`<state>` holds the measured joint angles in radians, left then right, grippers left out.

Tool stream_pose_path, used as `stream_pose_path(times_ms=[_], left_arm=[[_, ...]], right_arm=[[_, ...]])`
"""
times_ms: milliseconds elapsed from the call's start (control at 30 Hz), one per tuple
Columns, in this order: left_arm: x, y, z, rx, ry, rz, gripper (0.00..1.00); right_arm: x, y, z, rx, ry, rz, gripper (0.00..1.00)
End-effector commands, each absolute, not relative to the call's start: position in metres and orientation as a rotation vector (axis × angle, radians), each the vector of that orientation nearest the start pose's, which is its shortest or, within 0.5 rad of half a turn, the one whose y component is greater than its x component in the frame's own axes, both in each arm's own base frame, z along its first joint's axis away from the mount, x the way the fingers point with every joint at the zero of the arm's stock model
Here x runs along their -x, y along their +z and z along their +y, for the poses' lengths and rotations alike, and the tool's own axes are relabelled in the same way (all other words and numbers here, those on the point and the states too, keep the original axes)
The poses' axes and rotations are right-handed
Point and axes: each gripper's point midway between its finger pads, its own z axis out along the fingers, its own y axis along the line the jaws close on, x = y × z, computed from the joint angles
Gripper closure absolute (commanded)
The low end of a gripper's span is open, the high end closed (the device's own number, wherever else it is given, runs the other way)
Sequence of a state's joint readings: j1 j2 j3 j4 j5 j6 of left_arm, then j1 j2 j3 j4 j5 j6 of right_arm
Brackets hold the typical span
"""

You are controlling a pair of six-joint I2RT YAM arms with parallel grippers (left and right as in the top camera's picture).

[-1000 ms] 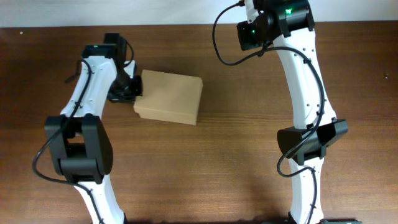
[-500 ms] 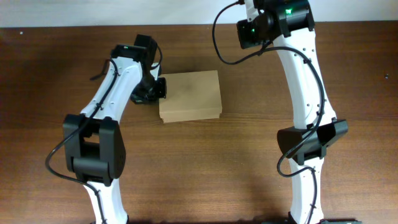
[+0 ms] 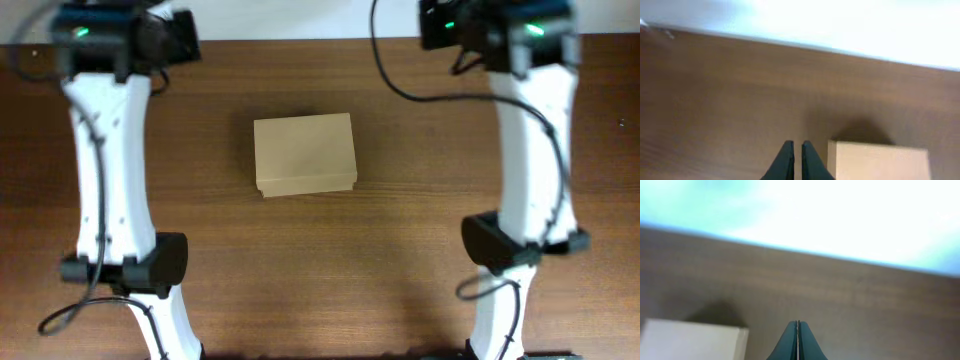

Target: Pack container

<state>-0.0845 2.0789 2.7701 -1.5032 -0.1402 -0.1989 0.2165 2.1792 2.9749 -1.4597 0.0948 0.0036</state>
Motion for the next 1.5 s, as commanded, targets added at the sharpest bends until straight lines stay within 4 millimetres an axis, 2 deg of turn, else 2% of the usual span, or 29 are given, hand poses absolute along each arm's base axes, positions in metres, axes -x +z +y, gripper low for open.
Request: stream_pose_path(times_ms=[0,100,167,200,233,267,300,333,367,533,633,733,933,1133,1467], left_arm=[[-0.439,0.431,-0.002,0.194,0.102,2.199,0.90],[-0.414,0.461,0.004,0.215,0.112,2.115,0.87],[-0.399,0.477,0.008,0.225,0.113,2.069,0.79],[-0.391,0.485,0.010,0.231,0.117,2.048,0.72],[-0.381,0.495,0.012,0.238,0.118,2.019,0.53],[-0.376,0.501,0.013,0.241,0.117,2.001,0.34],[-0.371,0.506,0.013,0.242,0.113,1.986,0.21],[-0.367,0.509,0.013,0.243,0.111,1.977,0.05],[-0.365,0.511,0.014,0.243,0.110,1.972,0.00],[-0.364,0.506,0.013,0.241,0.113,1.994,0.00],[-0.367,0.500,0.013,0.238,0.116,2.019,0.00],[-0.374,0.501,0.012,0.249,0.107,2.004,0.00],[-0.367,0.486,0.013,0.244,0.123,2.073,0.00],[-0.367,0.487,0.013,0.244,0.123,2.072,0.00],[-0.367,0.487,0.013,0.244,0.123,2.072,0.00]], right_arm=[[-0.422,0.500,0.064,0.106,0.004,1.964,0.96],[-0.388,0.542,0.051,0.065,-0.016,1.847,0.96],[-0.366,0.561,0.042,0.052,-0.040,1.790,0.96],[-0.355,0.570,0.040,0.060,-0.045,1.763,0.96],[-0.343,0.580,0.037,0.056,-0.040,1.736,0.91],[-0.334,0.585,0.035,0.053,-0.038,1.719,0.78],[-0.327,0.590,0.034,0.050,-0.036,1.706,0.60],[-0.322,0.593,0.033,0.049,-0.034,1.697,0.16],[-0.317,0.596,0.032,0.047,-0.032,1.686,0.01],[-0.303,0.596,0.029,0.047,-0.033,1.690,0.01],[-0.303,0.596,0.029,0.048,-0.033,1.692,0.01],[-0.304,0.591,0.029,0.051,-0.036,1.709,0.01],[-0.304,0.576,0.029,0.062,-0.046,1.773,0.01],[-0.302,0.564,0.029,0.072,-0.054,1.823,0.01],[-0.300,0.558,0.028,0.076,-0.059,1.848,0.01]])
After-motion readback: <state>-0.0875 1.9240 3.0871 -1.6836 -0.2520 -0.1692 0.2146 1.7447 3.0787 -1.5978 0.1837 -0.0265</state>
